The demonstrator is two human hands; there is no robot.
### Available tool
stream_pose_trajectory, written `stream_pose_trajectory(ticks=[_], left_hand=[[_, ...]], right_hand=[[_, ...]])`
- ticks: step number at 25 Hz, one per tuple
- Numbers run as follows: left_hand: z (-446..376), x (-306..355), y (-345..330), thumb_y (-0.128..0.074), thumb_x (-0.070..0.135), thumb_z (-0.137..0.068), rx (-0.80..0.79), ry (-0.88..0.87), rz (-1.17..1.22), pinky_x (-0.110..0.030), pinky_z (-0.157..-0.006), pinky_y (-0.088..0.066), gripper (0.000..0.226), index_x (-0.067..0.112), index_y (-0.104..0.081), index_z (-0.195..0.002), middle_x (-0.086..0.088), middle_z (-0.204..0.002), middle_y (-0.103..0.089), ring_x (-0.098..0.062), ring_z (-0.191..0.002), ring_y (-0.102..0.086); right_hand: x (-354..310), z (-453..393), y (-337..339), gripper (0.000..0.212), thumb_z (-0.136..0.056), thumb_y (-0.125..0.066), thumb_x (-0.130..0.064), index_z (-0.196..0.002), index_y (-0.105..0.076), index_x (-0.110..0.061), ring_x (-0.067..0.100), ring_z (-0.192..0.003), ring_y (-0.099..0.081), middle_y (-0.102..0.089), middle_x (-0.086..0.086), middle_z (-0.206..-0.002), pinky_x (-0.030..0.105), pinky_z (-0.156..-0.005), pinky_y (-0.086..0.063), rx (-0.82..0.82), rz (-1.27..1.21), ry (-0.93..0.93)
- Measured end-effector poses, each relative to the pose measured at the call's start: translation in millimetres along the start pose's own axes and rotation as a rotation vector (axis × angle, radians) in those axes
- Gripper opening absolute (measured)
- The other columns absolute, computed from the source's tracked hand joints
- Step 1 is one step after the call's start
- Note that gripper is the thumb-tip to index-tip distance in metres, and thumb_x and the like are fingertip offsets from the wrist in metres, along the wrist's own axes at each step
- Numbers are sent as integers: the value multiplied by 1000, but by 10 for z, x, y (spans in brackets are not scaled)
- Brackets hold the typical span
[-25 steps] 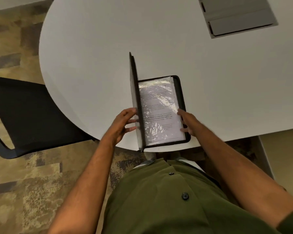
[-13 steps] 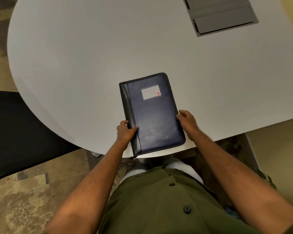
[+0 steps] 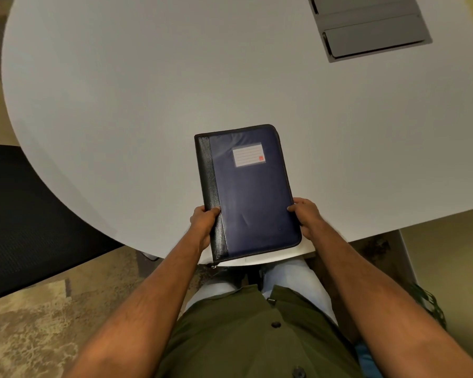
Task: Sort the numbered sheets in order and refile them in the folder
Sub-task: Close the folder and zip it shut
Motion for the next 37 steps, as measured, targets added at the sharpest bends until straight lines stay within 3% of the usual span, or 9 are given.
stream_pose_trajectory(ticks=[4,9,14,19,25,28,31,34,37], left_hand=[[-67,35,-51,-70,22,-87,94,14,18,-50,-90,-60,50,23,-40,-126,-11,-123,-56,-31,-107,-64],[-215,513,-201,-72,22,-88,128,-46,90,-51,-94,-58,51,23,-40,-127,-12,-126,-56,-30,-108,-64],[-497,1254,-410,-69,15,-93,152,-86,189,-49,-96,-58,45,20,-41,-128,-11,-125,-58,-29,-107,-65],[-814,1948,-552,-69,15,-91,192,-136,232,-46,-95,-59,43,20,-43,-126,-11,-125,-60,-28,-108,-66],[-1026,2230,-539,-66,35,-67,319,-173,-53,-45,-101,-53,51,34,-48,-115,-3,-125,-58,-27,-114,-59],[-981,2224,-503,-69,30,-78,326,-230,-124,-44,-101,-53,41,34,-52,-115,-1,-122,-58,-24,-113,-59],[-918,2173,-473,-68,16,-93,278,-282,-151,-37,-98,-54,31,23,-55,-120,1,-110,-63,-18,-104,-64],[-769,2054,-419,-58,13,-101,245,-299,-211,-27,-87,-50,20,17,-56,-121,5,-101,-61,-14,-96,-61],[-667,1863,-302,-58,18,-101,191,-302,-300,-35,-86,-52,11,17,-63,-110,1,-99,-66,-16,-91,-61]], right_hand=[[-35,-73,-102,42,-87,-47,5,-120,-69,-7,31,-99,-66,-71,15,-118,36,-78,-55,-66,-80,-77],[-534,-277,-126,33,-81,-48,5,-104,-70,-4,32,-89,-62,-71,20,-110,35,-73,-52,-16,-168,-40],[-1382,-713,-180,45,-84,-53,4,-124,-68,-9,30,-100,-68,-72,12,-116,31,-69,-55,-37,-185,55],[-2113,-1138,-273,42,-90,-54,5,-127,-66,-11,28,-103,-68,-71,9,-117,38,-84,-61,-52,-119,120],[-2438,-1467,-278,43,-94,-51,4,-132,-61,-12,24,-106,-65,-67,7,-124,40,-93,-59,1,109,209],[-2440,-1525,-242,42,-93,-57,0,-131,-60,-15,22,-109,-63,-64,5,-128,40,-98,-57,81,214,271],[-2435,-1473,-193,42,-92,-62,-1,-132,-59,-16,17,-112,-56,-55,5,-134,33,-100,-53,149,227,326],[-2428,-1197,-123,36,-87,-61,2,-118,-60,-14,24,-108,-56,-50,2,-118,36,-95,-54,283,226,468],[-2307,-788,-234,28,-82,-56,4,-104,-59,-12,24,-93,-55,-50,1,-105,35,-81,-53,340,201,672]])
Point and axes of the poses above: each hand's wrist, its own z-axis away from the middle knuckle, its own y-axis out of the back of the hand, x = y × z, the point moved 9 cm from there along -z, towards the middle knuckle
